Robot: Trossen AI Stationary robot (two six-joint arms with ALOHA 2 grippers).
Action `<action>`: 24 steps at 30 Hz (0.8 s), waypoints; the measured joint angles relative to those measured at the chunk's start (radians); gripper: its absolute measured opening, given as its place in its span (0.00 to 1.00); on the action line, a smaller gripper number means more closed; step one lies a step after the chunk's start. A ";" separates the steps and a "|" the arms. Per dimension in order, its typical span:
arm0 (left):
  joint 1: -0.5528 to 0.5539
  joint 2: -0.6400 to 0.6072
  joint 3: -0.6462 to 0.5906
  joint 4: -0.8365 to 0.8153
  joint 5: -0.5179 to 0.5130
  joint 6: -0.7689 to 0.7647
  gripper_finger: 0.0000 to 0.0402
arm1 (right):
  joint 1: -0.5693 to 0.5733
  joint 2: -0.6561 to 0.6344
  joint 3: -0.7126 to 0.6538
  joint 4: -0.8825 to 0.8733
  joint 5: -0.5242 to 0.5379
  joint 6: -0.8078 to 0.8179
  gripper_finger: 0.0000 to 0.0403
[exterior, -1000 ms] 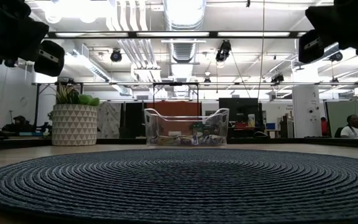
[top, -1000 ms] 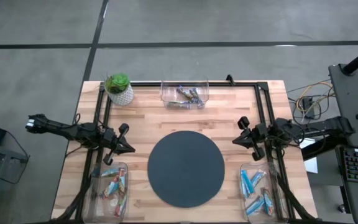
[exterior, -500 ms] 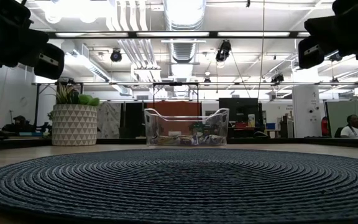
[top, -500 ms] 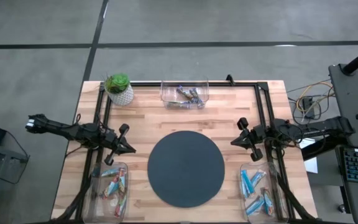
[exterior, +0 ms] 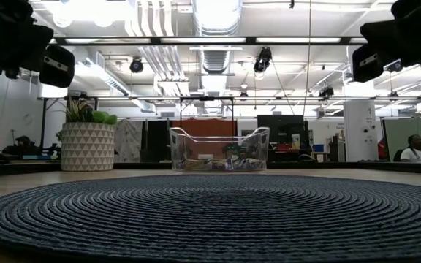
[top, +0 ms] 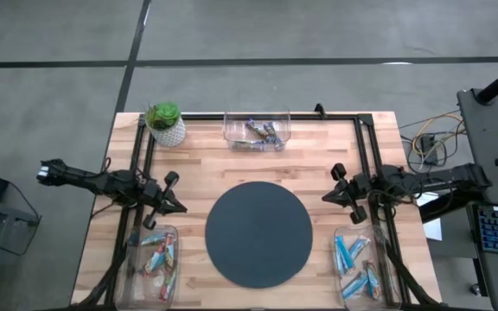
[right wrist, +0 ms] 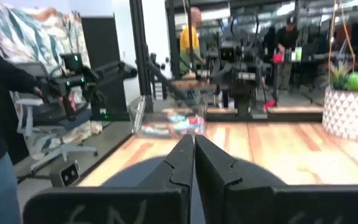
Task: Pick and place Granola Bars by type
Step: Return to Home Position
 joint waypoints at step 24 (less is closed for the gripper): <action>0.000 -0.056 0.004 -0.052 0.000 0.004 0.00 | -0.001 -0.300 0.001 -0.177 0.018 -0.037 0.02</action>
